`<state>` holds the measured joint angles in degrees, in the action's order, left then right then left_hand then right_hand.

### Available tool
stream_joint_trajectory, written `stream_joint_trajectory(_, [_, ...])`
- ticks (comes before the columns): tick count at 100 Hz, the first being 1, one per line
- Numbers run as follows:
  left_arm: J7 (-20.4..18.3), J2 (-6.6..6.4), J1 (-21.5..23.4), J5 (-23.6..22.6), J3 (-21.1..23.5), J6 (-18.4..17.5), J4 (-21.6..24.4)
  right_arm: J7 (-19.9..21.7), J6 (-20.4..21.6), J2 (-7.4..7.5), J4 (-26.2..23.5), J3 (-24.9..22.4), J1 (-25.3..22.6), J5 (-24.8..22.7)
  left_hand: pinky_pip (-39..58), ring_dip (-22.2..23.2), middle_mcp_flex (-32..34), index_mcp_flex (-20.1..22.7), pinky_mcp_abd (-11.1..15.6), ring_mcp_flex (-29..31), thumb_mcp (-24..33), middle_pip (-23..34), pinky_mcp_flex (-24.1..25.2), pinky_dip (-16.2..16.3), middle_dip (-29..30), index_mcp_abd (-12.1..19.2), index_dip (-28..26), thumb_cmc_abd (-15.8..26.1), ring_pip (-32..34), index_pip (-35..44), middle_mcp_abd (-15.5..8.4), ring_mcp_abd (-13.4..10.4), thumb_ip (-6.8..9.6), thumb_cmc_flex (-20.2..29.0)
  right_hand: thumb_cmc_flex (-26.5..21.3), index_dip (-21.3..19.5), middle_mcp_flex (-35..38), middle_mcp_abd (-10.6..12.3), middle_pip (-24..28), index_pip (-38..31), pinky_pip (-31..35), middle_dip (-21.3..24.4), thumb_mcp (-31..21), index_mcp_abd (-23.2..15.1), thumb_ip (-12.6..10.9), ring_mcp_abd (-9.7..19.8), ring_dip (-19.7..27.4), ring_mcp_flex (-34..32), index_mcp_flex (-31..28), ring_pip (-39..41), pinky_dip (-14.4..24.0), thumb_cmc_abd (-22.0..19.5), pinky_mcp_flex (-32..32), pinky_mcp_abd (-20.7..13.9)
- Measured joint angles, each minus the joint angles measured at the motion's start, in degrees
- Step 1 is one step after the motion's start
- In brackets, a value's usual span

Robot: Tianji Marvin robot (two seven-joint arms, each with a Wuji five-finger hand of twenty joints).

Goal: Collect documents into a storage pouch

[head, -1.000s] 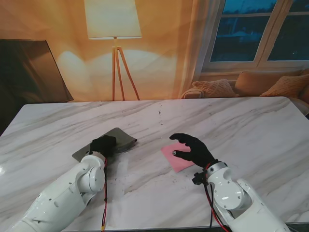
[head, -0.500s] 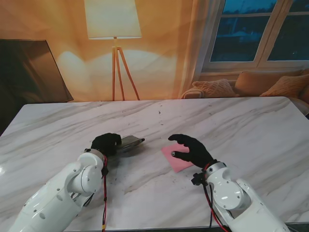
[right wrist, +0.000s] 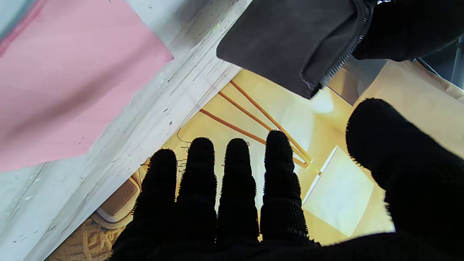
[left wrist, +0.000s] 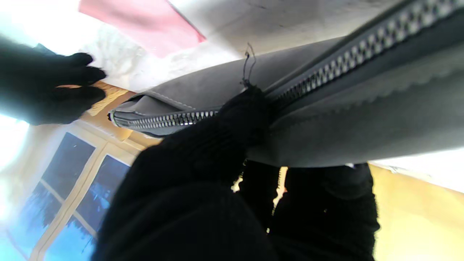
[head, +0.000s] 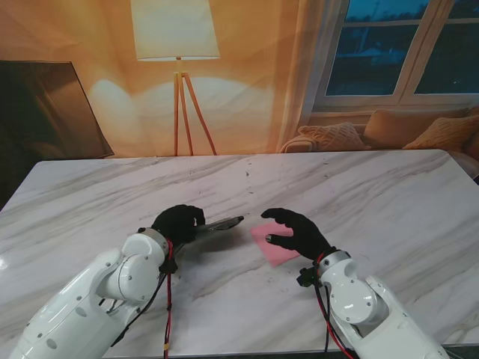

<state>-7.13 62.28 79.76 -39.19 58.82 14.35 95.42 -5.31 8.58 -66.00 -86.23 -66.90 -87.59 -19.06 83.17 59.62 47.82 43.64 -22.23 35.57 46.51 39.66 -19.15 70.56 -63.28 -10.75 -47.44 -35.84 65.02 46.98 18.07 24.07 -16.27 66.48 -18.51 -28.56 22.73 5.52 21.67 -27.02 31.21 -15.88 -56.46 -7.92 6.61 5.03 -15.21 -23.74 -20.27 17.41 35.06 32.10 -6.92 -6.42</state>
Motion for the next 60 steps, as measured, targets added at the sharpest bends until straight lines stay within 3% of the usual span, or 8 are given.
stream_joint_trajectory(13, [-1.21, -0.04, 0.13, 4.64, -0.12, 0.0, 2.06, -0.66, 0.0, -0.01, 0.27, 0.13, 0.1, -0.87, 0.47, 0.0, 0.63, 0.25, -0.25, 0.61, 1.1, 0.07, -0.65, 0.28, 0.0, 0.0, -0.02, -0.66, 0.49, 0.4, 0.29, 0.0, -0.02, -0.62, 0.0, 0.0, 0.0, -0.1, 0.0, 0.0, 0.02, 0.0, -0.1, 0.0, 0.0, 0.1, 0.0, 0.01, 0.0, 0.0, -0.24, 0.05, 0.03, 0.0])
stream_joint_trajectory(29, [-3.07, -0.04, 0.36, 5.76, -0.21, -0.1, 3.94, -1.58, 0.01, -0.03, 0.63, 0.35, 0.26, -1.98, 0.92, 0.01, 1.3, 0.79, -0.56, 1.33, 1.92, 0.2, -0.98, 0.32, 0.0, 0.0, -0.07, -1.42, 0.65, 0.49, 0.46, 0.03, -0.6, -0.74, 0.0, 0.0, 0.0, -0.18, 0.01, -0.01, 0.02, 0.0, -0.14, 0.02, 0.0, 1.56, 0.11, 2.31, 0.0, -0.24, -0.42, 0.27, 1.18, -0.08])
stream_joint_trajectory(41, [-3.56, -0.06, 0.13, 8.83, -0.71, -0.39, 4.36, -1.89, 0.16, -0.03, 0.98, 0.55, 0.46, -2.66, 1.02, 0.01, 1.36, 0.81, -0.69, 1.58, 2.59, 0.24, -1.08, 0.33, 0.0, 0.0, -0.13, -1.75, 0.65, 0.71, 0.49, 0.08, -0.6, -1.12, -0.06, -0.01, -0.58, -0.26, 0.3, -0.01, 0.01, -0.43, -1.41, 0.65, 0.03, 1.57, 0.65, 3.68, 0.0, -0.6, -0.6, 2.47, 1.72, -0.63])
stream_joint_trajectory(60, [-5.06, -0.22, -1.36, 10.11, -2.45, -0.99, 4.37, -2.19, 0.34, -0.02, 1.29, 1.0, 0.7, -3.02, 1.05, 0.02, 1.36, 0.81, -0.75, 1.62, 2.85, 0.31, -1.22, 0.34, 0.0, 0.0, -0.15, -1.84, 0.71, 1.18, 0.56, 0.1, -0.6, -1.18, -0.07, -0.01, -0.57, -0.26, 0.52, -0.12, -0.06, -0.43, -2.52, 0.69, 0.03, 1.57, 0.66, 3.7, 0.0, -0.6, -0.69, 3.14, 2.0, -0.66])
